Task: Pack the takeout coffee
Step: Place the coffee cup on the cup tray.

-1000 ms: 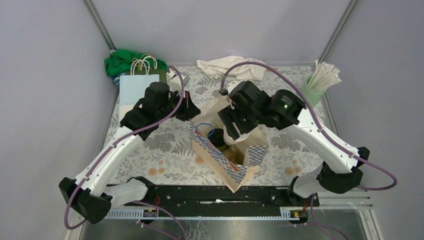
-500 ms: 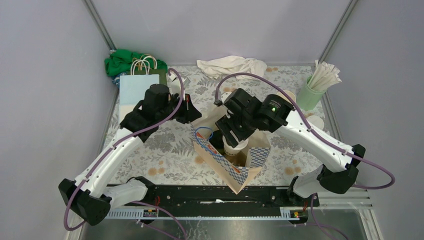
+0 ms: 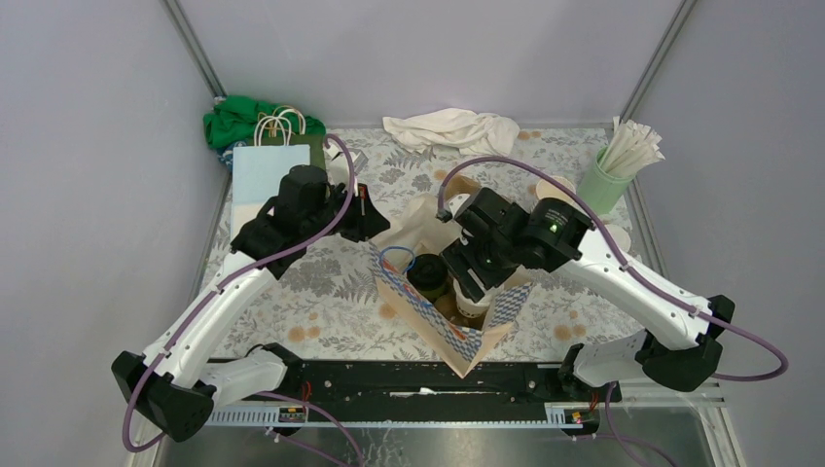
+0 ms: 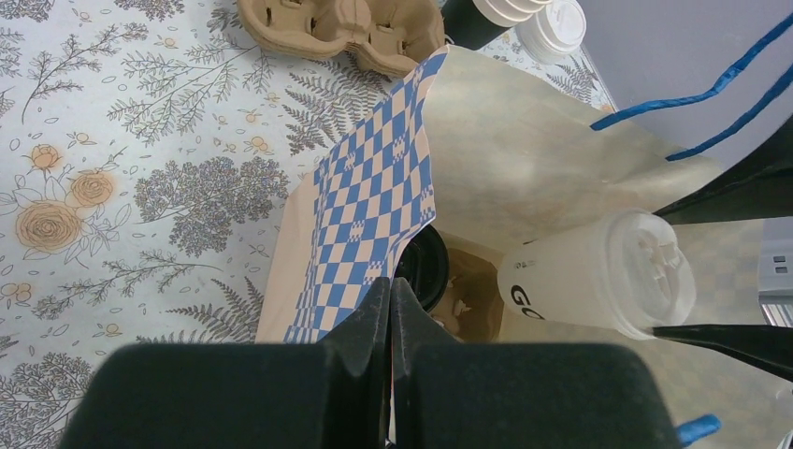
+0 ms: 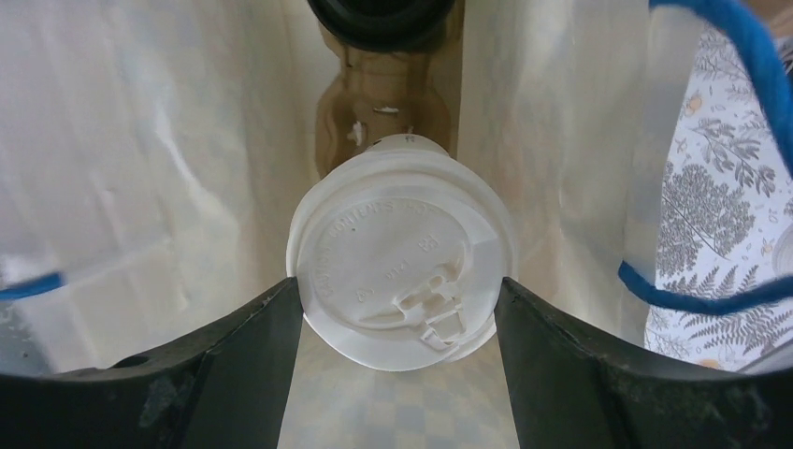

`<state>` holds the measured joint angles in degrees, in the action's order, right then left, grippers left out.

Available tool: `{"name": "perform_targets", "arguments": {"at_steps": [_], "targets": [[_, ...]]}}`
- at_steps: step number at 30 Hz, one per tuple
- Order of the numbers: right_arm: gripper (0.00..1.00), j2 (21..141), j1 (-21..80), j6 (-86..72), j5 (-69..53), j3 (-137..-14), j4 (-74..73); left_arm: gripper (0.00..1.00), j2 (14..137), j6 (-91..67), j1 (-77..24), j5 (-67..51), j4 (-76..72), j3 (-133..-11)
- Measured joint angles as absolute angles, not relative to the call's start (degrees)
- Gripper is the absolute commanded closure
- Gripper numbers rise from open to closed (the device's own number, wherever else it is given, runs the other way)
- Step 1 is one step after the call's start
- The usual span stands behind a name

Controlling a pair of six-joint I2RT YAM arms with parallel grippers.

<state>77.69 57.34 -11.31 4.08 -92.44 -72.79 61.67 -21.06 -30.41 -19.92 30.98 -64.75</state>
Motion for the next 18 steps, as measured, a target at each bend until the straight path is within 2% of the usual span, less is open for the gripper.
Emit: {"name": "perform_targets", "arguments": {"at_steps": [11,18], "targets": [[0.51,76.95,57.36,-11.14,5.52,-81.73,-69.58,1.00,62.24,-21.04,-30.41,-20.60,30.74,-64.71],[0.53,75.46,57.39,-9.72,7.57,-79.70,-68.49,1.00,62.24,-20.99,-30.41,-20.47,30.48,-64.42]]}}
